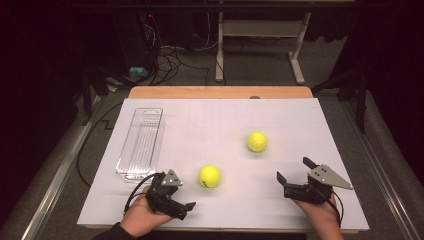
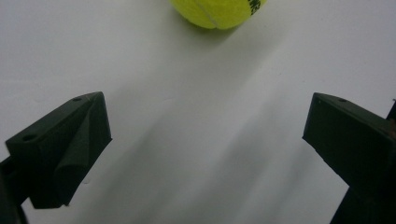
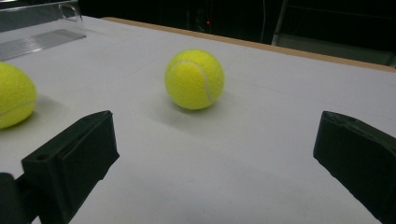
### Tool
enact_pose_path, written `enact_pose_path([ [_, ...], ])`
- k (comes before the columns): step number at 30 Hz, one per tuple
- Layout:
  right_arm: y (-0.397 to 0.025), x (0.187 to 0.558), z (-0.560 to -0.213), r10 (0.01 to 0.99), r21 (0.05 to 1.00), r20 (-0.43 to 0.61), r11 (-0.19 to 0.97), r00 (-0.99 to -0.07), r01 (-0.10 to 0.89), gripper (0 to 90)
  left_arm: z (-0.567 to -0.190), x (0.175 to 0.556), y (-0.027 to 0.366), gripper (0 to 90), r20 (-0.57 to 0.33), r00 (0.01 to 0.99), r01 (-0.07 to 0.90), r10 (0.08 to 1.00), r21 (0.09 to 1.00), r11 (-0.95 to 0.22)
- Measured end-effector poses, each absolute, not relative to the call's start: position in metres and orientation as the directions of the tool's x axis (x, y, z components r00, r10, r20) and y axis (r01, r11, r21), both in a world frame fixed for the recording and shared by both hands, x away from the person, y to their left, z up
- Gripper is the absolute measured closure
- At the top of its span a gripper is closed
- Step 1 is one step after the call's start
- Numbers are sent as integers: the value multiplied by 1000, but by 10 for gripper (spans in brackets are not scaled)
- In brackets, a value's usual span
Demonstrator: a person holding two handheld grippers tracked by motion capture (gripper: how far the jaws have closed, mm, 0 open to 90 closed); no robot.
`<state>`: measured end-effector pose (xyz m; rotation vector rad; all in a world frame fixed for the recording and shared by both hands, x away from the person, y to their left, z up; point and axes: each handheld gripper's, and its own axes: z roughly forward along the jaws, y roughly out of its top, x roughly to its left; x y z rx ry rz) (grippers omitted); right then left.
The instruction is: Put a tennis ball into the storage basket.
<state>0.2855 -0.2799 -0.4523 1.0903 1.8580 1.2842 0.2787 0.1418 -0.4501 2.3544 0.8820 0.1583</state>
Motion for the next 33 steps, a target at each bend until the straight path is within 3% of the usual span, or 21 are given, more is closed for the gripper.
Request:
enact_pose_path([
  [5,-280,288,-452,884,941,-24,177,-466,288,0,-441,284,136,18,-111,774,569,623,554,-608],
  [30,-282,283,-452,873,943,-42,196,-486,270,0,-407,329,93,17,-110,821,570,561,230,-789],
  [33,-282,283,-452,872,942,-46,199,-487,269,0,-405,335,91,16,-146,815,579,561,205,-789],
])
